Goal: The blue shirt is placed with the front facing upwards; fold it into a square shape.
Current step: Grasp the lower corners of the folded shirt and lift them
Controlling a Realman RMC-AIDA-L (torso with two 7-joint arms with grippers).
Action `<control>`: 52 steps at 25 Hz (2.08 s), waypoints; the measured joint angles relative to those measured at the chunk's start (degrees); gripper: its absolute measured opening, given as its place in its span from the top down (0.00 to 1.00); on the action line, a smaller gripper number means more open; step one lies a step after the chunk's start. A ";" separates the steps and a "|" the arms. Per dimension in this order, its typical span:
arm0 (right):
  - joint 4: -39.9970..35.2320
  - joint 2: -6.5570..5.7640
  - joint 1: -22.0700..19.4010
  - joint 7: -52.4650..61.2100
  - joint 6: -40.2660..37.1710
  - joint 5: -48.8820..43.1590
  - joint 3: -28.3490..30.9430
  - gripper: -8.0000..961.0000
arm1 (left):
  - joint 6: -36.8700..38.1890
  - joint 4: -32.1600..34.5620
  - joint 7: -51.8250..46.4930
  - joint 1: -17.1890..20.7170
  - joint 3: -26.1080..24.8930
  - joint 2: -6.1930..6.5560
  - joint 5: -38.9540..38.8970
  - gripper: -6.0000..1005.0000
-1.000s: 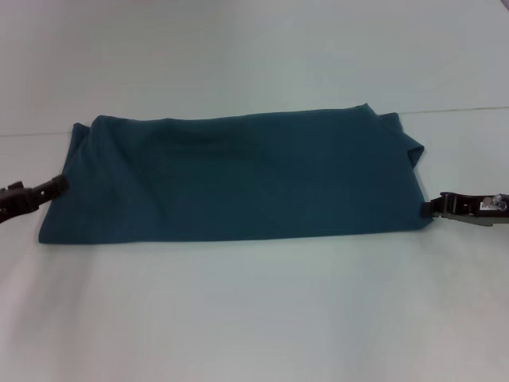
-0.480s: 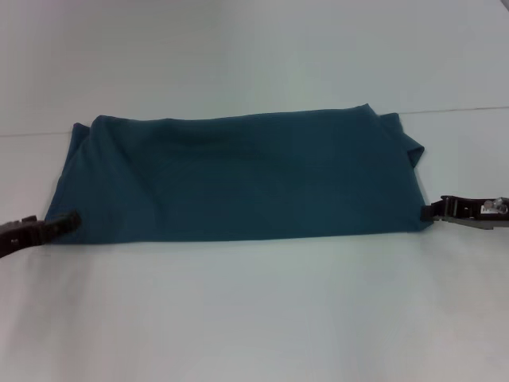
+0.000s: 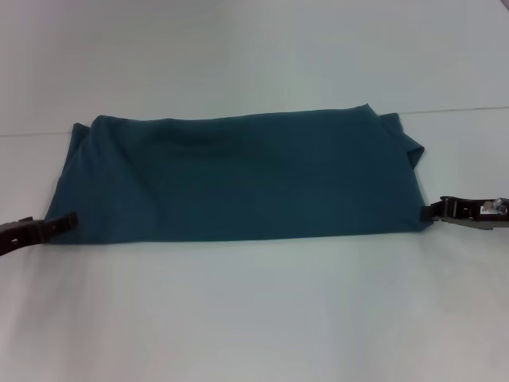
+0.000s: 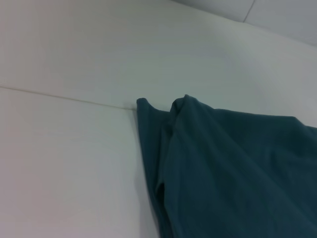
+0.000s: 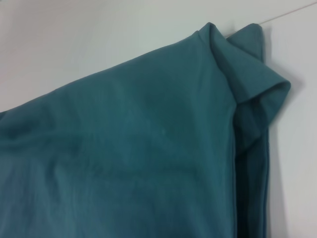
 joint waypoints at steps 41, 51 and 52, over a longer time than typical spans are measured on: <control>-0.18 -0.18 -0.53 -0.27 -0.89 0.24 0.80 0.99 | -1.32 -0.36 -0.11 -0.53 2.47 -0.05 1.36 0.10; -0.17 -0.18 -0.52 -0.27 -0.77 0.24 0.80 0.99 | -0.86 -0.34 -0.27 -0.79 2.47 -0.05 1.71 0.10; -0.18 -0.18 -0.53 -0.27 -0.77 0.24 0.80 0.99 | -0.10 -0.37 -0.27 -0.87 2.57 -0.05 1.72 0.10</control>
